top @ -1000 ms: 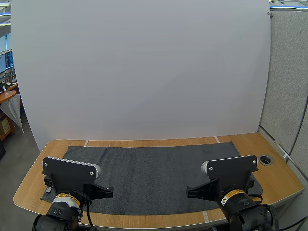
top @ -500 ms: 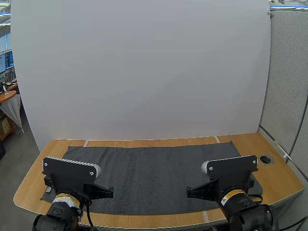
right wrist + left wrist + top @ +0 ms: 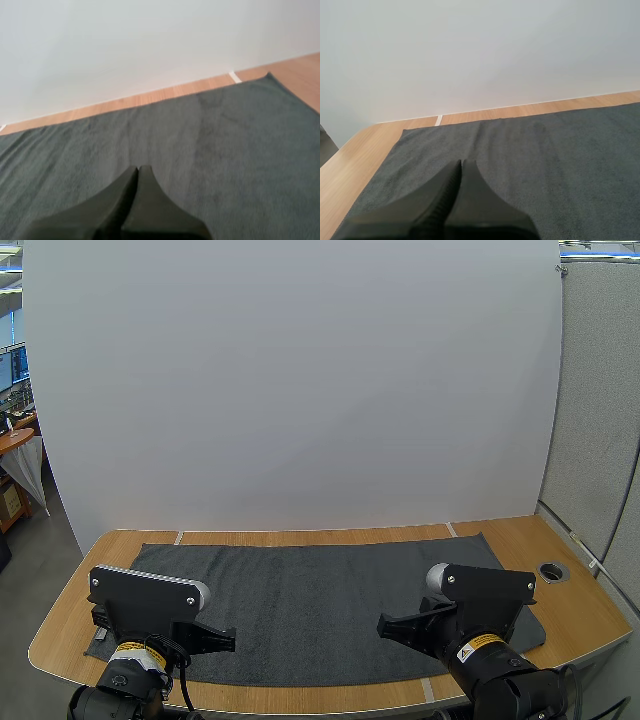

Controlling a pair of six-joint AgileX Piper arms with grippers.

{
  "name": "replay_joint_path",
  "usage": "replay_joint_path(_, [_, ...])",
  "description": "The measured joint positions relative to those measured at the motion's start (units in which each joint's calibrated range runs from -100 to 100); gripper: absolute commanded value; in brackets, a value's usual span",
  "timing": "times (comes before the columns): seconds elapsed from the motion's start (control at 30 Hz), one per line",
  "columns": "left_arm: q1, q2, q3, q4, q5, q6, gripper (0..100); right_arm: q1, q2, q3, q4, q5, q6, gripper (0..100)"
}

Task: Fold the towel

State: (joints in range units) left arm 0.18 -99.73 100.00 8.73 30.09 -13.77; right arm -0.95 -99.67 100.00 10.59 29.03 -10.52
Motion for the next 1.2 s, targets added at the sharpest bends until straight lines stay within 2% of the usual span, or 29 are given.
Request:
replay_joint_path(0.2, [0.00, 0.0, 0.0, 0.0, 0.0, 0.0, 1, 0.0, 0.0, 0.0, -8.8, -14.4, 0.2, 0])
replay_joint_path(0.33, [0.00, 0.0, 0.0, 0.0, 0.0, 0.0, 1, 0.0, 0.0, -2.4, -14.7, -11.9, 0.2, 0])
replay_joint_path(0.5, [0.00, 0.0, 0.0, 0.0, 0.0, 0.0, 1, 0.0, 0.0, -11.3, -20.8, -3.4, 0.3, 0])
replay_joint_path(0.77, [0.00, 0.0, 0.0, 0.0, -0.2, 0.0, 1, 0.0, 0.3, -26.3, -22.2, 9.1, 1.8, 0])
replay_joint_path(0.93, [0.00, 0.0, 0.0, 0.0, -0.2, 0.0, 1, 0.0, 7.4, -34.3, -23.1, 24.3, 3.4, 0])
replay_joint_path(1.07, [0.00, 0.0, 0.0, 0.0, -0.2, 0.0, 1, 0.0, 13.6, -37.0, -25.1, 31.5, 4.8, 0])
replay_joint_path(1.13, [0.00, 0.0, 0.0, 0.0, -0.2, 0.0, 1, 0.0, 16.8, -37.5, -27.0, 33.9, 7.8, 0])
replay_joint_path(1.17, [0.00, 0.0, 0.0, 0.0, -0.2, 0.0, 1, 0.0, 18.3, -37.5, -28.2, 35.0, 9.8, 2])
replay_joint_path(1.2, [0.00, 0.0, 0.0, 0.0, -0.2, 0.0, 1, 0.0, 19.7, -37.5, -29.4, 36.1, 11.5, 9])
